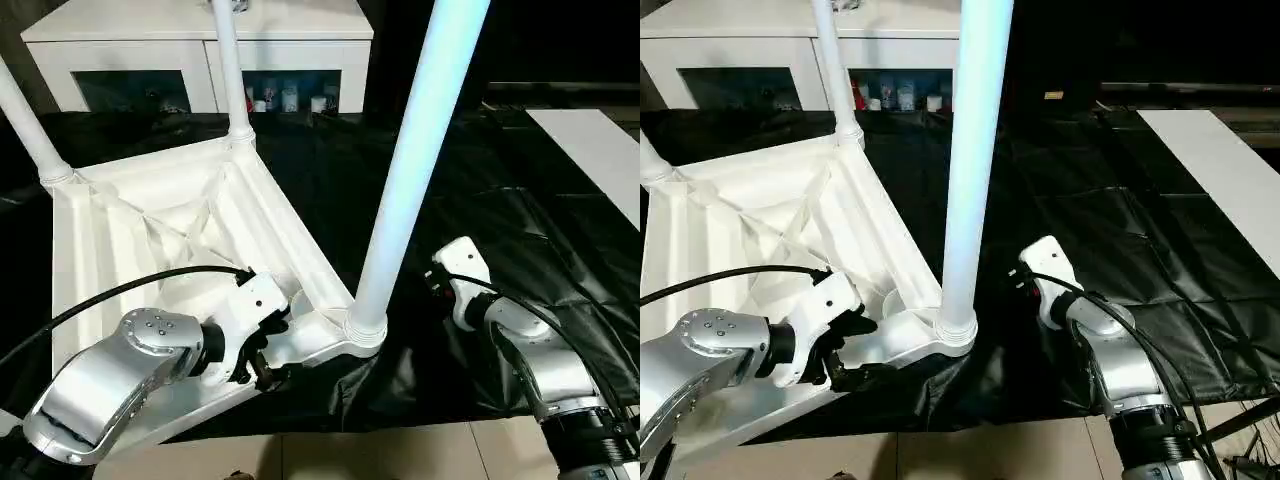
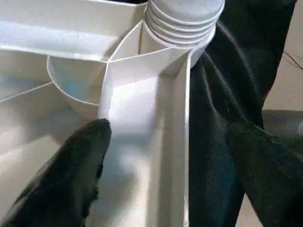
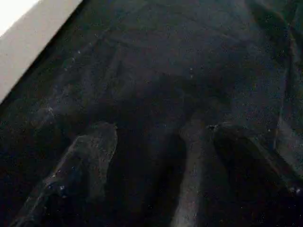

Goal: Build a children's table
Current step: Rotate table base

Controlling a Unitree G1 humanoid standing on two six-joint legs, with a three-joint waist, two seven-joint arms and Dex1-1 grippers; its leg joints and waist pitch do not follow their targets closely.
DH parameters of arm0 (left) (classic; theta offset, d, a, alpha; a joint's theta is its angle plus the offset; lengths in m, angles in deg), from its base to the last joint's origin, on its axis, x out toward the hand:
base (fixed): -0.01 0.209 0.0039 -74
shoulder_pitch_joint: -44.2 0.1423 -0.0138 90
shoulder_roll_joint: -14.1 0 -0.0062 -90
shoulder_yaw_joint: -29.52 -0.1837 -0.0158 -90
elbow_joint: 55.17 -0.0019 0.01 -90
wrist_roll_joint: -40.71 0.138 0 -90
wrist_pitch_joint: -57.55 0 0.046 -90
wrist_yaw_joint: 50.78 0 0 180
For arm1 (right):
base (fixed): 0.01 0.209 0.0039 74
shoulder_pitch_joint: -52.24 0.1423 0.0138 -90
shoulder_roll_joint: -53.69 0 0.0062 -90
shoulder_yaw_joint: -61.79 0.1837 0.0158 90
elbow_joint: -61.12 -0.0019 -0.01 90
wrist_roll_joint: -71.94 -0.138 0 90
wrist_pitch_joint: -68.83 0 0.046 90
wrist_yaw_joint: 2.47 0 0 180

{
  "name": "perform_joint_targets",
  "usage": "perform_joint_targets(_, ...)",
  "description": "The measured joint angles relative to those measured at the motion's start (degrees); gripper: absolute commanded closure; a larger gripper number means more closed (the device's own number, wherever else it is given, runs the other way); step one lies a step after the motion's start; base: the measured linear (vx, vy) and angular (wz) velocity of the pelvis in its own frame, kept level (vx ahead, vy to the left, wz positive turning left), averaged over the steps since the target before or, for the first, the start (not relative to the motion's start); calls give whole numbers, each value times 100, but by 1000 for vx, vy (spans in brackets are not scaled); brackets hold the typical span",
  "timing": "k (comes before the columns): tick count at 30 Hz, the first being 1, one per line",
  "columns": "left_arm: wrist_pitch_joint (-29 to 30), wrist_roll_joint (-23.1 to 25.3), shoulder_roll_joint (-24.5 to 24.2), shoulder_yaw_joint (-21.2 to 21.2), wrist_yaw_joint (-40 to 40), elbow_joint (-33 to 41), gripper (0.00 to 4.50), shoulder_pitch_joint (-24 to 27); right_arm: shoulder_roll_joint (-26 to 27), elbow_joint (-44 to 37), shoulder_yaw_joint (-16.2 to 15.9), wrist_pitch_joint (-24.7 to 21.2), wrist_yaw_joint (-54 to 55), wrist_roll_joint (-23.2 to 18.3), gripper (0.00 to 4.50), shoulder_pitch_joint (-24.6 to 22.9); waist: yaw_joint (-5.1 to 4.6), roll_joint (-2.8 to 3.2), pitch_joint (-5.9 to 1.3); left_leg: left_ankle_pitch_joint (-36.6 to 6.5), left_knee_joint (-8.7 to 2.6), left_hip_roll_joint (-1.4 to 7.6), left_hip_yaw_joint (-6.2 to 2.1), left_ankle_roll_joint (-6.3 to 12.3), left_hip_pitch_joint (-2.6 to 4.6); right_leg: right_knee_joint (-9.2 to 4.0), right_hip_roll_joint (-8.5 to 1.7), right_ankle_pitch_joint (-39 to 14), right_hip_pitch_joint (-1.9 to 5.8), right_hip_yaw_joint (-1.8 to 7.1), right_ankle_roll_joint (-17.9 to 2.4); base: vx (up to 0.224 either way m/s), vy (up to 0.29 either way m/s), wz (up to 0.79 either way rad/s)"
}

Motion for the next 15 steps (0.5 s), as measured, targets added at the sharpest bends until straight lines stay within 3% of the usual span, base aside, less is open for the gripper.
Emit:
perform_joint_targets(8,121,13,-136,-15,-82,98,3,-10,-1,-243,-118,-170,-22,-3,82,-176,-2,0,0,0,0,-1,0,0,2,0,0,1,3,2,2,0,0,0)
perform_joint_targets(15,119,86,-123,-39,-269,73,3,-13,-471,-820,-396,-211,-796,-115,82,-537,33,2,-1,0,1,-1,-1,1,1,-3,0,2,6,2,2,0,0,0)
